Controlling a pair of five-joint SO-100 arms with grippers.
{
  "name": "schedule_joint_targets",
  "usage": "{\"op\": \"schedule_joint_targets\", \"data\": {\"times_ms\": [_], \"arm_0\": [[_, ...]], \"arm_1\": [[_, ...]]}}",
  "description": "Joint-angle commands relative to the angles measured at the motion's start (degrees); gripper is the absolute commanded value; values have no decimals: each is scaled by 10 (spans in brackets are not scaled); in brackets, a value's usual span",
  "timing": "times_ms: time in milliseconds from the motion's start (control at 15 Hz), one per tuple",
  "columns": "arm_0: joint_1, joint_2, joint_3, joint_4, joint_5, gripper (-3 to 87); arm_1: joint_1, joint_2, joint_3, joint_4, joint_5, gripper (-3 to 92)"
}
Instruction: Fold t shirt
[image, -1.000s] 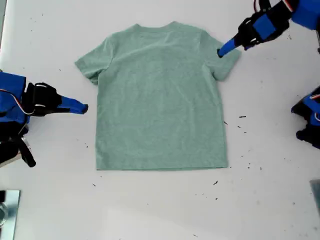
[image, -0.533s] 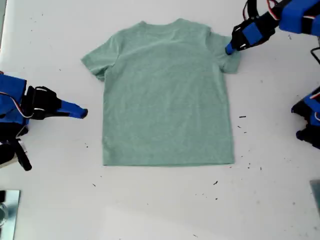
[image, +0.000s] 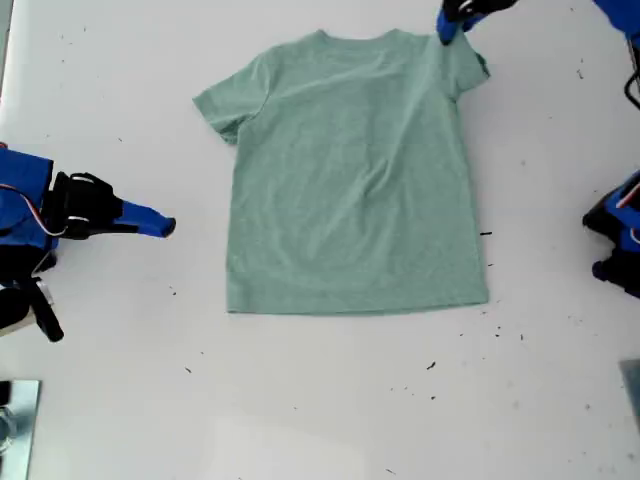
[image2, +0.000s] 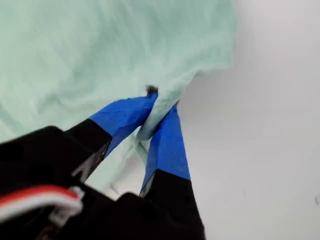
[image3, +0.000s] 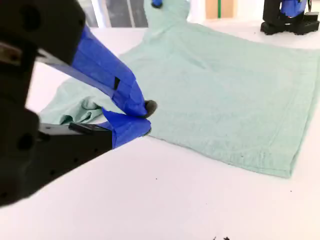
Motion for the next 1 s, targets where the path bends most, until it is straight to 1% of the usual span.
{"op": "schedule_joint_targets", "data": {"times_ms": [0,67,133,200,333,467,533,600,733,800,867,933], "arm_0": [[-3,3,4,0,-4,-2],[-5,3,4,0,-3,-2],[-7,3,4,0,-3,-2],[-9,3,4,0,-3,-2],[-10,3,4,0,-3,-2],[-9,3,4,0,-3,-1],[-10,3,4,0,-3,28],[-11,3,4,0,-3,41],[-11,3,4,0,-3,52],[-11,3,4,0,-3,47],[-12,3,4,0,-2,46],[-14,3,4,0,-2,46]], "arm_1": [[-76,-37,-56,-77,63,-11],[-107,-61,-45,-125,96,-12],[-130,-99,-39,-158,126,7],[-149,-146,-46,-181,140,141],[-181,-192,-48,-214,171,295],[-184,-235,-31,-201,225,279],[-183,-248,-40,-179,227,265],[-186,-214,-58,-151,208,247],[-199,-59,-78,-108,163,245],[-206,25,-72,-73,160,245],[-213,109,-26,-40,172,248],[-220,200,73,-24,195,247]]}}
